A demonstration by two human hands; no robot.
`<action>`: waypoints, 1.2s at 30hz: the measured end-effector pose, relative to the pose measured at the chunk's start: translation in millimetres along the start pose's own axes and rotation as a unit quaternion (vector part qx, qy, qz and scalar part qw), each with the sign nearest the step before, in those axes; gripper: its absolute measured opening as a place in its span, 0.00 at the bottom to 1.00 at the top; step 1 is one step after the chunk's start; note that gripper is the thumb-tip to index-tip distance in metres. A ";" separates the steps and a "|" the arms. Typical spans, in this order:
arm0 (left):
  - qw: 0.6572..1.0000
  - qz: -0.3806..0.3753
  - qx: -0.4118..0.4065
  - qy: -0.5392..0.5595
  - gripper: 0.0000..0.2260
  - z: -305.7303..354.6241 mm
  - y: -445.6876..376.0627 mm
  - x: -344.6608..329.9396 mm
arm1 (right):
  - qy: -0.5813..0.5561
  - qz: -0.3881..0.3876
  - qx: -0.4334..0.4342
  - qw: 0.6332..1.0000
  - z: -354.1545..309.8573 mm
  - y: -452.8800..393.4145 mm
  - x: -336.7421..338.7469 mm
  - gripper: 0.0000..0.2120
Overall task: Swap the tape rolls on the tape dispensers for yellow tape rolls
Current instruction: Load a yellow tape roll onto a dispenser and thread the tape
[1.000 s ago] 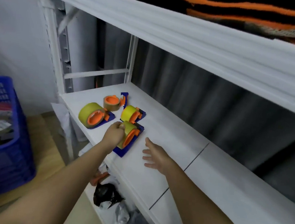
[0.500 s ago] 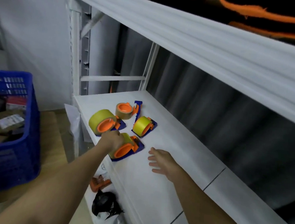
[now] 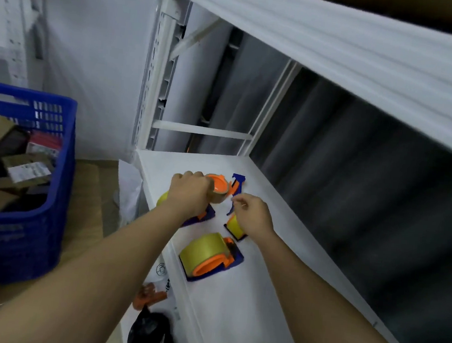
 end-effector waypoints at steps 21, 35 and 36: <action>0.993 0.057 -0.001 0.108 0.18 -51.4 -61.4 -29.3 | 0.315 -0.045 0.013 0.948 -13.0 -118.5 -58.4 0.11; 0.889 0.017 0.071 0.451 0.34 16.2 -10.9 29.9 | 0.030 0.083 0.183 0.979 -62.6 1.9 27.8 0.26; 0.884 0.007 0.078 0.460 0.34 18.9 -3.7 31.3 | 0.037 0.080 0.179 0.980 -61.7 12.5 29.5 0.23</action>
Point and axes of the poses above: each hand's wrist, its own y-axis away from the middle knuckle, its own x-axis out of the back of the hand, z = x × y, the point moved 7 cm from there along -y, towards the middle knuckle, and after that the axes turned 2 degrees about -z, right-handed, at the moved point
